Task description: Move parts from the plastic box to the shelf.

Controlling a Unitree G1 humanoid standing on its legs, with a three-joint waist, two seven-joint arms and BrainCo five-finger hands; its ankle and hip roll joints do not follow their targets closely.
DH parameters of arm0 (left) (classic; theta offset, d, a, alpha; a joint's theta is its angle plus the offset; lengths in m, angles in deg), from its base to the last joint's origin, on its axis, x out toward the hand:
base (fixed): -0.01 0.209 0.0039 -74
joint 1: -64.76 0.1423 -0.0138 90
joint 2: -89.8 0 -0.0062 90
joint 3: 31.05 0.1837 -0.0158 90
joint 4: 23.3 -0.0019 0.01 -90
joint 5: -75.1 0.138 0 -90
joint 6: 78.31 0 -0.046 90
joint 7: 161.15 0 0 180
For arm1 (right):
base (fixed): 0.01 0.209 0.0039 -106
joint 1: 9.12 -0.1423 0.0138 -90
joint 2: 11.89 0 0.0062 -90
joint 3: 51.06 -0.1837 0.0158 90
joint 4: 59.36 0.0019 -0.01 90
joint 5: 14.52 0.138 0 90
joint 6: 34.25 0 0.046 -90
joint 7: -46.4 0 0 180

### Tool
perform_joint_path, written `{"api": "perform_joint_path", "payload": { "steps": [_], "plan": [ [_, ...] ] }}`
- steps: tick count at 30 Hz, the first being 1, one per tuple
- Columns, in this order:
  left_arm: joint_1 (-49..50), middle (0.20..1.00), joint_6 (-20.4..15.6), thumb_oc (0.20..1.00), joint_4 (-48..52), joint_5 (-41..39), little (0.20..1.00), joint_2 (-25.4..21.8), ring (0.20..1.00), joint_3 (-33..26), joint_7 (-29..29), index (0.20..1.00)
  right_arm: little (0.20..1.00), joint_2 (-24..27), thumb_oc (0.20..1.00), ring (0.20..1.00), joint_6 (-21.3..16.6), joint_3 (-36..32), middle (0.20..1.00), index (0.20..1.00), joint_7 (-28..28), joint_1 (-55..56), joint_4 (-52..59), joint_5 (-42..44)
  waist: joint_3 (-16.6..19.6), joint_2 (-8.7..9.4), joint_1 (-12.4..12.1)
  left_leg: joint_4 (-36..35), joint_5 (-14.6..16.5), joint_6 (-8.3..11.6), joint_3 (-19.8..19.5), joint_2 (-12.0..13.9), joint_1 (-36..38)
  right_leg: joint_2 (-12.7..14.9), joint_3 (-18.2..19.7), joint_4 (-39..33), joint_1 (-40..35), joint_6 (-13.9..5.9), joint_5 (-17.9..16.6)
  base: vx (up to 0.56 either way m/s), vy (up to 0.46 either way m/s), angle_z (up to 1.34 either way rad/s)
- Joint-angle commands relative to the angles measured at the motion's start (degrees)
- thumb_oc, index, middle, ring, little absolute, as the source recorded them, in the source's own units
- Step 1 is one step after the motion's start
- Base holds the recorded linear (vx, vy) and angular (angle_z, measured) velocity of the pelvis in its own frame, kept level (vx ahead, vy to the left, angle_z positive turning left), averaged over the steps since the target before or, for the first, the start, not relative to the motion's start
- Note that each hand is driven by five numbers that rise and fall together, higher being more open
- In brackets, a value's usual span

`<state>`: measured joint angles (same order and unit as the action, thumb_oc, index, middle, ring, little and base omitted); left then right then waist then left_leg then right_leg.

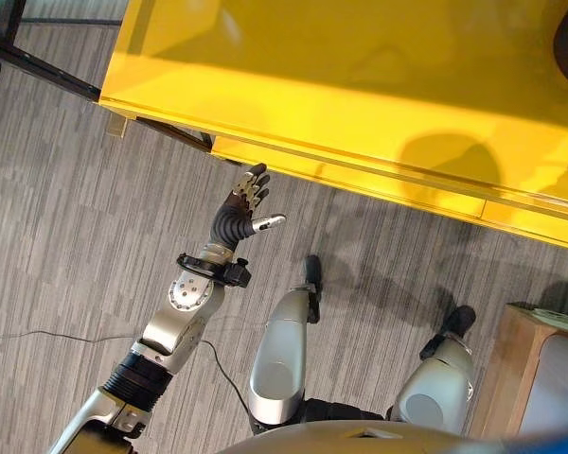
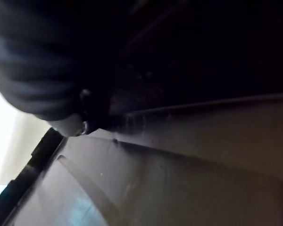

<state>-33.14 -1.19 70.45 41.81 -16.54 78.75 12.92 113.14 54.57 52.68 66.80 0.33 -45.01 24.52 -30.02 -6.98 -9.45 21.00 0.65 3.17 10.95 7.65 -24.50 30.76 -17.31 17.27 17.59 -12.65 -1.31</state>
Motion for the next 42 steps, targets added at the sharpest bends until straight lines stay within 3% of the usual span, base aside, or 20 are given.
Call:
{"api": "perform_joint_path", "payload": {
  "steps": [1,18,41,42],
  "plan": [
    [1.7,1.000,-3.0,1.000,2.2,-2.1,1.000,0.1,1.000,-2.2,-1.6,1.000,0.200,-2.8,0.200,0.200,-2.8,2.3,0.200,0.200,-0.5,0.8,3.2,0.0,3.6,1.75,-0.5,2.6,0.4,4.69,-3.5,7.3,-4.3,-1.2,4.0,0.2,1.0,0.00,-3.2,-0.01,-0.005,-0.04],
    [0.9,1.000,-3.9,1.000,2.0,-1.4,1.000,0.1,1.000,-3.4,-3.4,1.000,0.200,-11.4,0.200,0.200,-2.1,4.7,0.200,0.200,-1.4,4.3,5.3,-6.8,1.9,2.79,-0.4,3.1,0.3,4.53,-4.0,7.5,-5.1,-1.8,4.4,0.7,1.7,0.71,-3.3,-0.01,-0.002,-0.01],
    [1.2,1.000,-4.3,1.000,2.5,-2.0,1.000,-0.3,1.000,-2.6,-3.8,1.000,0.200,-5.0,0.200,0.200,-1.8,5.8,0.200,0.200,-0.8,-0.3,0.6,-4.4,2.0,2.54,-0.8,3.3,0.3,4.54,-4.2,7.3,-6.4,-2.0,4.5,1.2,2.7,0.52,-3.1,0.00,-0.001,0.00],
    [1.2,1.000,-4.3,1.000,2.4,-2.1,1.000,-0.3,1.000,-2.5,-3.9,1.000,0.200,-4.8,0.200,0.200,-1.8,6.0,0.200,0.200,-0.8,-0.3,0.5,-4.5,2.2,2.47,-1.0,3.6,1.7,5.08,-4.7,7.4,-6.0,-2.1,4.7,1.6,2.4,0.00,-2.0,0.09,-0.014,-0.01]
  ]
}}
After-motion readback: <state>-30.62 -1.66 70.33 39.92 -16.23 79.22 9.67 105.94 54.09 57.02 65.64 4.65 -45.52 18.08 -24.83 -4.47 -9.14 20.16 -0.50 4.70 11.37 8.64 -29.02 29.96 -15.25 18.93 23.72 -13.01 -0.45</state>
